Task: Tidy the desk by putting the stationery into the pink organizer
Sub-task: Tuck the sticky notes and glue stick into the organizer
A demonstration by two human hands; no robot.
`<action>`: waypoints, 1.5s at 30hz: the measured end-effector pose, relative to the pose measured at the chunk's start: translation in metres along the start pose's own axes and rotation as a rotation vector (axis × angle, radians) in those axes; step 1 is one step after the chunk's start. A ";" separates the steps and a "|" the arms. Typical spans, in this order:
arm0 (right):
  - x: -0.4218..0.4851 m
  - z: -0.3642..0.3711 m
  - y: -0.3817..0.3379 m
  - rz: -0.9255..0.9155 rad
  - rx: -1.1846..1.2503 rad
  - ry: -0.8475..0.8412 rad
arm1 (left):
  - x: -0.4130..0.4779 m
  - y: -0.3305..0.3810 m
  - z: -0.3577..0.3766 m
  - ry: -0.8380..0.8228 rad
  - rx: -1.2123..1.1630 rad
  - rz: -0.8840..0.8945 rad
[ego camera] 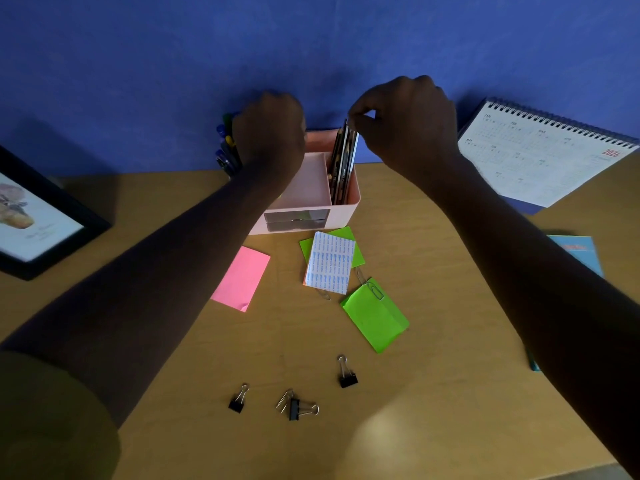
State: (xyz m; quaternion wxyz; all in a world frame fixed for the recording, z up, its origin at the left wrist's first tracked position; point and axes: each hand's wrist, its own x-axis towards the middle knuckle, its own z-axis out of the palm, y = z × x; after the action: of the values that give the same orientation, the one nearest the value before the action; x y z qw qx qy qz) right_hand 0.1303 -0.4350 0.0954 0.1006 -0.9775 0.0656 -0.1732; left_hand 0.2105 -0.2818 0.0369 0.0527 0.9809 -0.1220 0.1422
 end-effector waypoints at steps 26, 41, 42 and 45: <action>-0.282 0.043 0.020 0.404 0.140 -0.407 | -0.251 0.021 0.005 -0.374 -0.543 -0.242; -0.329 0.049 0.004 0.290 0.050 -0.320 | -0.279 0.039 0.008 -0.408 -0.608 -0.334; -0.330 0.050 0.005 0.292 0.064 -0.321 | -0.279 0.039 0.008 -0.408 -0.626 -0.346; -0.334 0.048 0.008 0.299 0.092 -0.329 | -0.278 0.038 0.009 -0.411 -0.737 -0.376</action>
State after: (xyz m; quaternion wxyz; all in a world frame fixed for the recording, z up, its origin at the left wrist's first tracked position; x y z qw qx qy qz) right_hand -0.1649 -0.3797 -0.0591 0.1790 -0.9664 0.1844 0.0028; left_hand -0.0559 -0.2576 -0.0500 0.3977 0.9096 0.0079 -0.1201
